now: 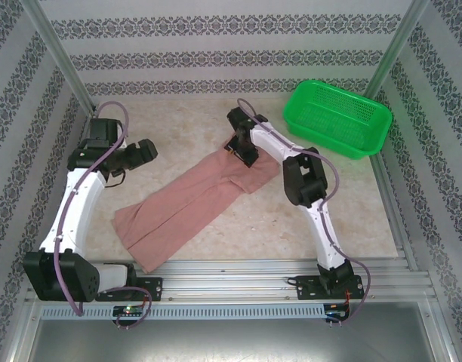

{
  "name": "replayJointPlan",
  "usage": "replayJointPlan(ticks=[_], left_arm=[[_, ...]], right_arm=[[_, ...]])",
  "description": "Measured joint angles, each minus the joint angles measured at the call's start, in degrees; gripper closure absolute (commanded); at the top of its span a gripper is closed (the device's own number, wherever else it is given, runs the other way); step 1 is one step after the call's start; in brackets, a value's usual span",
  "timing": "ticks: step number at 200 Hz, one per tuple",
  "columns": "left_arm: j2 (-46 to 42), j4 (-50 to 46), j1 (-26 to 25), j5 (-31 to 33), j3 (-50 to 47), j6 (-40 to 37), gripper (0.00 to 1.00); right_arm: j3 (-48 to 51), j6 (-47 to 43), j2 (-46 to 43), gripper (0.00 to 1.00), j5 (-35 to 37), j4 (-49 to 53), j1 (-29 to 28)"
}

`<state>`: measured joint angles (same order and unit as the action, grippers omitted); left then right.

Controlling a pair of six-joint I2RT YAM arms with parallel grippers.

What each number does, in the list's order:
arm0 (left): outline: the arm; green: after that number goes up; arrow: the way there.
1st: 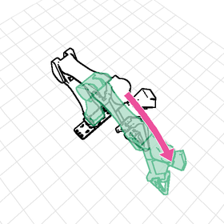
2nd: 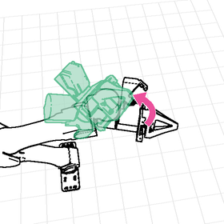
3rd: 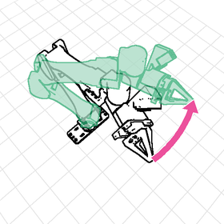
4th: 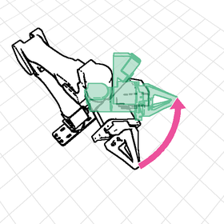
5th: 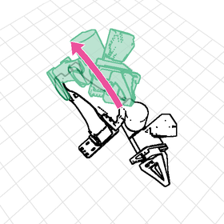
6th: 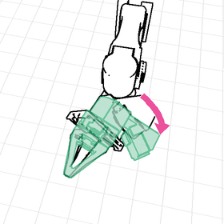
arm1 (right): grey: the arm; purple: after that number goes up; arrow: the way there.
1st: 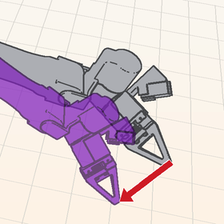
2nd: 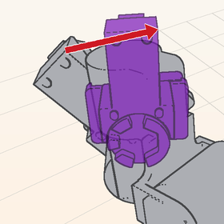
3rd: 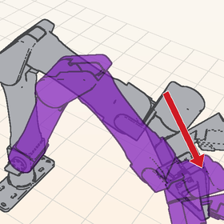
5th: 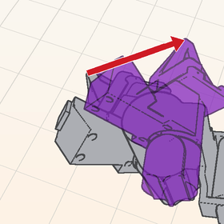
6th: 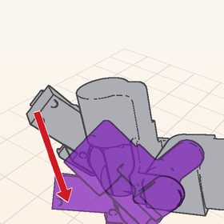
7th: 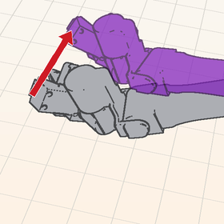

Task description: Fold and stack the t-shirts

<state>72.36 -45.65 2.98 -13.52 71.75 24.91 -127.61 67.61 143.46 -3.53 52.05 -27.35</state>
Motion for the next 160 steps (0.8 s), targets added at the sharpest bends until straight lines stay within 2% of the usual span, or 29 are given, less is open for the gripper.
replayJointPlan(ticks=[24,43,47,51,55,76,102,129,160], left_arm=[[-1.05,-1.88,2.8,0.09,1.99,0.57,0.06],[-2.75,-3.26,4.26,0.52,2.84,0.61,0.06],[-3.23,-3.56,4.5,0.57,2.89,0.61,0.06],[-3.74,-3.82,4.7,0.68,2.91,0.61,0.06],[-4.28,-4.22,4.98,0.83,2.91,0.61,0.06],[-7.41,-5.66,5.77,1.29,2.89,0.98,0.05],[-11.47,-6.51,5.77,1.14,2.16,1.07,0.05],[-14.64,-6.54,5.73,0.17,-1.86,1.09,0.05],[-14.84,-3.45,3.98,-2.73,-8.68,1.25,0.05]], right_arm=[[-15.89,0.74,8.74,0.32,-3.15,3.3,0.15],[-22.51,2.51,12.72,0.3,-6.56,2.47,0.44],[-22.84,2.84,13.0,0.23,-7.37,1.7,0.57],[-22.91,3.76,13.35,0.05,-8.48,0.48,0.61],[-22.91,4.15,13.55,0.02,-9.73,-1.11,0.66],[-25.14,10.6,16.59,0.02,-17.31,-14.84,1.29],[-40.44,19.34,29.31,0.02,-21.66,-32.85,1.44],[-35.6,24.39,29.94,0.02,-20.52,-48.17,1.62],[-36.06,25.81,29.83,0.02,-20.5,-54.99,2.38]])
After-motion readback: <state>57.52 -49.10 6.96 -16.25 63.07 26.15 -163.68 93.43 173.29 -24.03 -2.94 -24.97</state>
